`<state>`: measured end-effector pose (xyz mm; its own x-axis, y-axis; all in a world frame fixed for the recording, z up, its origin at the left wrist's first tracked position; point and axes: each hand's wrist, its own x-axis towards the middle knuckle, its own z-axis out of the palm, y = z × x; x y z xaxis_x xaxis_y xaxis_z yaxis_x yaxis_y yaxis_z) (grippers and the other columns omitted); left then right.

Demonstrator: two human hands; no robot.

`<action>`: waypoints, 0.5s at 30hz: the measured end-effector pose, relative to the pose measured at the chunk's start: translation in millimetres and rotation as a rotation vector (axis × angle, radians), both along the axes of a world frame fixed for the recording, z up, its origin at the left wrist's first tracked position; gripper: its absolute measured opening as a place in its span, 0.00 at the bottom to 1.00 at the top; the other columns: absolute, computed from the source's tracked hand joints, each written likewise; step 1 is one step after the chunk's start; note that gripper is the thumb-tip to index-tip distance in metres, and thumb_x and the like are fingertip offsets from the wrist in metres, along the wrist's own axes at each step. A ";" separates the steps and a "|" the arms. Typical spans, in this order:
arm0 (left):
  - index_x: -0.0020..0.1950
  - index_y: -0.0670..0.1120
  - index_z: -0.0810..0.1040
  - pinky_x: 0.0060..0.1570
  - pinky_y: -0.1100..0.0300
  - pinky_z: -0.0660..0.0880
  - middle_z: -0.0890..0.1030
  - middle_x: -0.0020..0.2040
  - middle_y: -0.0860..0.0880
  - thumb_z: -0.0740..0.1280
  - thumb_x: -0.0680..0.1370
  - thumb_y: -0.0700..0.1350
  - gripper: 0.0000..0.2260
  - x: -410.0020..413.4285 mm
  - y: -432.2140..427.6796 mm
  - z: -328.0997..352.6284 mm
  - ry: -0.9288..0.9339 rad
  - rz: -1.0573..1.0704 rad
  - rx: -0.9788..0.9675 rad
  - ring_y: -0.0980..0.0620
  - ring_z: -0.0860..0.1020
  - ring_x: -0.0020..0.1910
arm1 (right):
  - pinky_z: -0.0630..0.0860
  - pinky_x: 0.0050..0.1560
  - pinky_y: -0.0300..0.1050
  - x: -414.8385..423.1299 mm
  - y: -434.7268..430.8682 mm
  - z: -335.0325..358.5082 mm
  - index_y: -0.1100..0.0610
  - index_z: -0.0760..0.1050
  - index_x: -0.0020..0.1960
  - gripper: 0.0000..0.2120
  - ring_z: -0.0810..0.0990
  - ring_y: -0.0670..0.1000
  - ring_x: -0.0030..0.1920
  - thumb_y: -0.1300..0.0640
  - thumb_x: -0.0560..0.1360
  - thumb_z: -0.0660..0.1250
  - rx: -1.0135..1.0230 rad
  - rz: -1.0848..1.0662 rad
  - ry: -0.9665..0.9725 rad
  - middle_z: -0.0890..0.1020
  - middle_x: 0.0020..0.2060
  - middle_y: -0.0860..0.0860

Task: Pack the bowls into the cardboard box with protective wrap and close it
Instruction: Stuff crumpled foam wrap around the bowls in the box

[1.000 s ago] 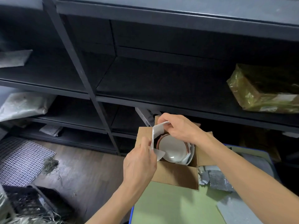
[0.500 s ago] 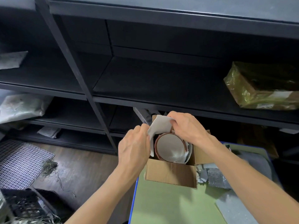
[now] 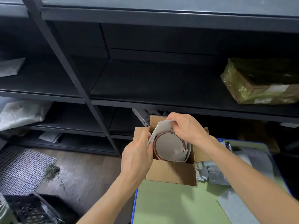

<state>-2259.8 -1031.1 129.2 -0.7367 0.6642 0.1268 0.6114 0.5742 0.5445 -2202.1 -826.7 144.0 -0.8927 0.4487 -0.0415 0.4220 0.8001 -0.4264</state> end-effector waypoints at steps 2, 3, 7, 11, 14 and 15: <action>0.55 0.51 0.69 0.31 0.54 0.72 0.73 0.35 0.56 0.60 0.81 0.46 0.03 0.8 2.7 -4.3 -0.048 0.018 -0.012 0.51 0.74 0.33 | 0.79 0.50 0.54 0.1 0.0 -2.6 0.48 0.75 0.58 0.11 0.80 0.52 0.51 0.60 0.79 0.60 0.028 0.006 -0.004 0.83 0.50 0.47; 0.56 0.51 0.69 0.30 0.57 0.70 0.73 0.35 0.56 0.60 0.82 0.46 0.04 0.9 4.4 -6.5 -0.066 0.020 -0.020 0.52 0.74 0.33 | 0.79 0.49 0.55 -0.1 -0.6 -3.9 0.48 0.75 0.58 0.11 0.80 0.52 0.50 0.59 0.79 0.60 0.049 0.018 0.002 0.83 0.50 0.46; 0.59 0.49 0.67 0.28 0.64 0.66 0.74 0.37 0.54 0.60 0.82 0.44 0.06 -1.2 8.9 -11.4 -0.085 0.025 -0.057 0.54 0.74 0.32 | 0.78 0.49 0.54 -1.8 -4.8 -7.6 0.49 0.75 0.60 0.11 0.80 0.53 0.51 0.59 0.81 0.59 0.125 0.067 0.022 0.82 0.51 0.48; 0.57 0.49 0.67 0.26 0.65 0.60 0.70 0.32 0.56 0.59 0.81 0.43 0.05 -1.2 3.9 -11.9 -0.043 0.015 -0.088 0.56 0.70 0.28 | 0.76 0.46 0.51 -2.9 -5.3 -13.2 0.51 0.76 0.57 0.11 0.80 0.54 0.49 0.61 0.81 0.58 0.067 0.073 0.040 0.83 0.48 0.50; 0.58 0.51 0.69 0.28 0.61 0.67 0.77 0.38 0.54 0.61 0.80 0.44 0.07 5.6 -1.0 -11.2 -0.061 0.014 -0.061 0.53 0.74 0.31 | 0.77 0.45 0.48 -6.3 -5.6 -19.8 0.51 0.77 0.55 0.11 0.81 0.53 0.47 0.62 0.80 0.59 0.026 0.088 0.040 0.83 0.47 0.50; 0.59 0.52 0.70 0.30 0.57 0.70 0.78 0.42 0.52 0.61 0.80 0.44 0.08 7.9 -2.1 -13.0 -0.077 0.018 -0.053 0.50 0.75 0.33 | 0.77 0.45 0.48 -8.6 -6.3 -22.1 0.51 0.77 0.55 0.11 0.81 0.53 0.47 0.62 0.80 0.59 0.023 0.089 0.036 0.84 0.47 0.50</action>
